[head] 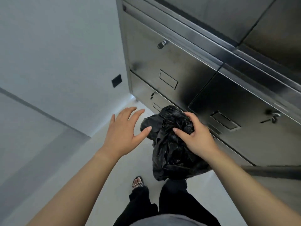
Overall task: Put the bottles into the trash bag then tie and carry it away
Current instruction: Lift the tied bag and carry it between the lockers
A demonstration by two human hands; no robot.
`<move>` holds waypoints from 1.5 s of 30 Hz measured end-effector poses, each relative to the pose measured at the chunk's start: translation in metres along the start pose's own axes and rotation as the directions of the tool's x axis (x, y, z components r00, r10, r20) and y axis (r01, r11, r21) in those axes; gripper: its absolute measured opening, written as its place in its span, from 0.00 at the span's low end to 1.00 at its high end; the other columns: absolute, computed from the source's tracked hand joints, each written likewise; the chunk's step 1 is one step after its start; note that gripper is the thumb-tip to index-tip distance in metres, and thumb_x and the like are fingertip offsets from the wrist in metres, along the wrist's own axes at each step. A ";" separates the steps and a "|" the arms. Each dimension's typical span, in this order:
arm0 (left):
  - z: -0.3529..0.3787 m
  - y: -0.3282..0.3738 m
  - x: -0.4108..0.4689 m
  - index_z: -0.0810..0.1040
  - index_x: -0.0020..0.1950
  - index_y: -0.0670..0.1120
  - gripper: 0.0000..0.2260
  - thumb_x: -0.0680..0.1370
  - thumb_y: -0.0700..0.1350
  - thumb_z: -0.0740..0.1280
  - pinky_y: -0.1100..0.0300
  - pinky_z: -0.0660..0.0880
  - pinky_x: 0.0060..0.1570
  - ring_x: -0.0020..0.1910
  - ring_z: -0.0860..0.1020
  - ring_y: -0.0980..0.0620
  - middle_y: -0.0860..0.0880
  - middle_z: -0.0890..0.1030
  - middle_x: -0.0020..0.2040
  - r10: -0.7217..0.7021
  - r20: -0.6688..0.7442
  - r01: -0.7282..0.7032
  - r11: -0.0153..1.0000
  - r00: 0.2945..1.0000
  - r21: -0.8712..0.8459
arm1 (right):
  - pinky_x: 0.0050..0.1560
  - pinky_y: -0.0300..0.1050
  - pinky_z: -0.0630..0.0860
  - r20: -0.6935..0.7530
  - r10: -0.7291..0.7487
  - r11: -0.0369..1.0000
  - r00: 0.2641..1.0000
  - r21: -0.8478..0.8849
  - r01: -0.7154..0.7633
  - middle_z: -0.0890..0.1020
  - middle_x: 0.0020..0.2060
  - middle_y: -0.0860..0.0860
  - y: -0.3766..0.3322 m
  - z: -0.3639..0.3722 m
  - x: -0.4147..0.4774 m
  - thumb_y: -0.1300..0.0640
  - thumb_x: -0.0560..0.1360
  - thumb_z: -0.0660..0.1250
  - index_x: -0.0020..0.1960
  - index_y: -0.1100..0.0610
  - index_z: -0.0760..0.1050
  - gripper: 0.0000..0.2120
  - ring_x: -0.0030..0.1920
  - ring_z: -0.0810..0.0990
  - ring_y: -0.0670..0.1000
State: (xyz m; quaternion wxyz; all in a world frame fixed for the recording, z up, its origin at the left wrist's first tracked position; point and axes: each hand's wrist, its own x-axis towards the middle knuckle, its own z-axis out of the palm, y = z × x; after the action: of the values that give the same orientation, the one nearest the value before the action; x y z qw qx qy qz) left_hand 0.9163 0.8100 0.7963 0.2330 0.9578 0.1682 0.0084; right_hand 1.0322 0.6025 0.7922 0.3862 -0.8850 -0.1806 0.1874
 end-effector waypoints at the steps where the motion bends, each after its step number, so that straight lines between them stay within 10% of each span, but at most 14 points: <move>1: -0.002 0.006 0.004 0.64 0.71 0.54 0.32 0.72 0.69 0.48 0.38 0.62 0.66 0.71 0.64 0.48 0.49 0.67 0.71 0.051 0.020 -0.051 0.999 0.999 0.006 | 0.32 0.24 0.68 -0.045 0.016 1.000 0.999 0.008 -0.016 0.74 0.39 0.30 -0.002 -0.005 -0.010 0.43 0.67 0.72 0.56 0.32 0.64 0.23 0.33 0.76 0.31; 8: -0.002 0.054 0.015 0.66 0.70 0.54 0.31 0.73 0.68 0.50 0.40 0.64 0.65 0.69 0.67 0.48 0.49 0.70 0.69 0.371 0.122 -0.374 0.928 0.921 0.001 | 0.34 0.34 0.72 -0.286 0.244 0.968 0.927 0.121 -0.218 0.78 0.50 0.43 0.009 -0.035 -0.093 0.41 0.68 0.70 0.60 0.34 0.63 0.24 0.27 0.77 0.42; 19: 0.045 0.180 -0.019 0.64 0.71 0.57 0.31 0.72 0.69 0.49 0.38 0.61 0.68 0.70 0.65 0.51 0.53 0.68 0.70 0.698 0.283 -0.700 0.705 0.658 -0.111 | 0.31 0.33 0.75 -0.600 0.469 0.877 0.648 0.407 -0.257 0.79 0.49 0.31 0.054 -0.081 -0.226 0.43 0.67 0.71 0.55 0.26 0.65 0.23 0.25 0.79 0.47; 25: 0.079 0.261 -0.081 0.63 0.71 0.58 0.31 0.72 0.69 0.49 0.40 0.58 0.71 0.70 0.63 0.53 0.54 0.68 0.70 0.808 0.330 -0.800 0.565 0.488 -0.201 | 0.52 0.48 0.78 -0.686 0.543 0.840 0.484 0.445 -0.312 0.80 0.55 0.41 0.093 -0.096 -0.325 0.46 0.66 0.74 0.61 0.38 0.69 0.26 0.47 0.81 0.44; 39: 0.166 0.453 -0.309 0.62 0.72 0.58 0.30 0.73 0.69 0.50 0.41 0.58 0.71 0.70 0.64 0.54 0.54 0.67 0.70 0.912 0.396 -0.933 0.230 0.107 -0.278 | 0.56 0.42 0.73 -0.794 0.588 0.739 0.155 0.450 -0.502 0.76 0.59 0.42 0.181 -0.139 -0.604 0.37 0.65 0.70 0.65 0.36 0.64 0.30 0.57 0.76 0.45; 45: 0.192 0.509 -0.362 0.61 0.71 0.59 0.29 0.73 0.69 0.50 0.41 0.54 0.71 0.70 0.63 0.55 0.56 0.66 0.70 0.897 0.439 -0.954 0.093 -0.044 -0.285 | 0.44 0.42 0.74 -0.803 0.593 0.676 0.056 0.459 -0.577 0.75 0.56 0.43 0.214 -0.174 -0.681 0.37 0.67 0.69 0.66 0.36 0.62 0.30 0.39 0.78 0.46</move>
State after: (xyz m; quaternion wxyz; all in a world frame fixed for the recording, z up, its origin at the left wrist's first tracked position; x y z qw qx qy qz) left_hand 0.7552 0.1815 0.8764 0.1489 0.7878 -0.5888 -0.1025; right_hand 0.5625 0.0427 0.8725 0.3122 -0.8172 0.4413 -0.1998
